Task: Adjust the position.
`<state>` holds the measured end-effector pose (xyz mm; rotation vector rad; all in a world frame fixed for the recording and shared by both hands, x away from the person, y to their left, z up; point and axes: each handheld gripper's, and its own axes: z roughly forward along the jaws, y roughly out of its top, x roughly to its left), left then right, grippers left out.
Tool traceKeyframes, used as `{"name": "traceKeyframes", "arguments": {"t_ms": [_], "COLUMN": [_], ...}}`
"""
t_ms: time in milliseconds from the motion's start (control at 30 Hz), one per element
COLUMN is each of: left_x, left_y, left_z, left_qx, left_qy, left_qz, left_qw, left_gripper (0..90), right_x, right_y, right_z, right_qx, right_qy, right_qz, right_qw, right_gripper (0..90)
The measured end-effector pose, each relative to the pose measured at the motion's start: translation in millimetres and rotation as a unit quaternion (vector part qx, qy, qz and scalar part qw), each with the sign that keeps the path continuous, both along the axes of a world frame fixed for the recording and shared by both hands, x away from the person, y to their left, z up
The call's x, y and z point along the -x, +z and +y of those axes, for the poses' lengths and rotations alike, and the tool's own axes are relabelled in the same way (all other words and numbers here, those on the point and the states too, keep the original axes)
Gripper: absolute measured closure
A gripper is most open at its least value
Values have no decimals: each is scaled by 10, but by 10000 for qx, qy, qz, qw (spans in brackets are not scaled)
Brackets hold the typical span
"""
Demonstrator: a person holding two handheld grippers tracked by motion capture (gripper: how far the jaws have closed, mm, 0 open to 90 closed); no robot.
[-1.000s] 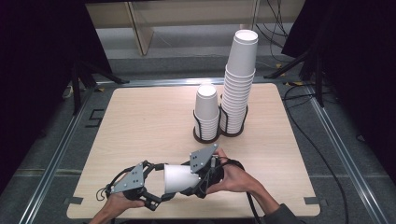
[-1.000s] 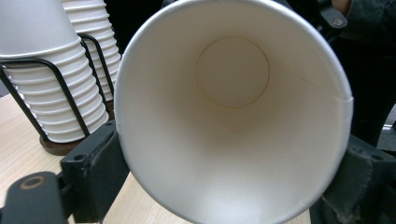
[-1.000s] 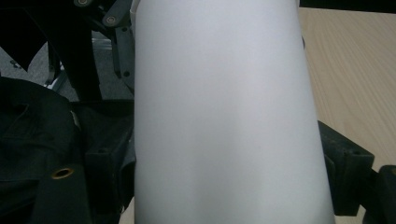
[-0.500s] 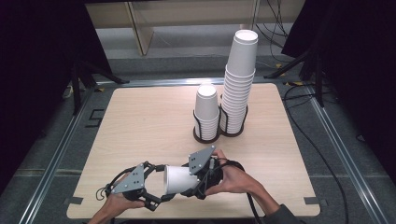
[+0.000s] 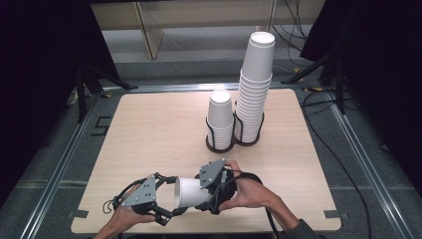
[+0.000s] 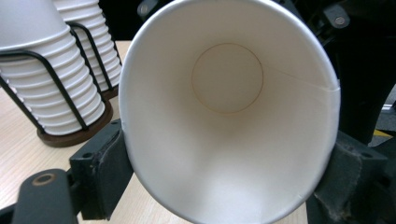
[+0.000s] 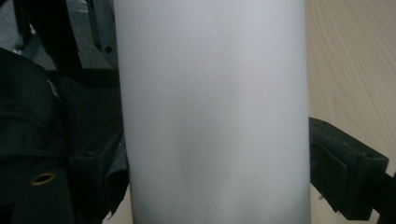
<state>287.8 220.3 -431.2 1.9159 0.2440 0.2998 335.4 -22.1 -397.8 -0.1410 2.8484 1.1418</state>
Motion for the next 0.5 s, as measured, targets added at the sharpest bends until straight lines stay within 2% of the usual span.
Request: {"name": "traceKeyframes", "arguments": {"t_ms": [67, 167, 300, 333, 400, 467, 500], "left_x": [-2, -8, -6, 1, 13, 28, 34], "left_y": [-3, -3, 2, 8, 7, 13, 16], "left_z": [-4, -7, -27, -26, -48, -65, -75], "left_qx": [-65, -236, -453, -529, -578, -719, -782], "left_qy": [47, 127, 181, 228, 272, 319, 320], "left_qz": [26, 58, 81, 60, 79, 65, 97], "left_qw": [10000, 9996, 9988, 9983, 9979, 9969, 9964], "left_gripper": [149, 150, 150, 150, 150, 150, 150], "right_x": [34, 90, 118, 108, 112, 104, 96], "right_y": [24, 40, 2, -15, -32, -47, -48], "right_z": [12, 37, 94, 107, 121, 130, 134], "right_qx": [157, 389, 751, 795, 844, 876, 878], "right_qy": [-3, -92, -150, -147, -144, -170, -86], "right_qz": [-151, -258, -514, -615, -610, -629, -673], "right_qw": [9998, 9989, 9957, 9948, 9945, 9940, 9938], "right_gripper": [158, 159, 164, 165, 166, 172, 173]}}
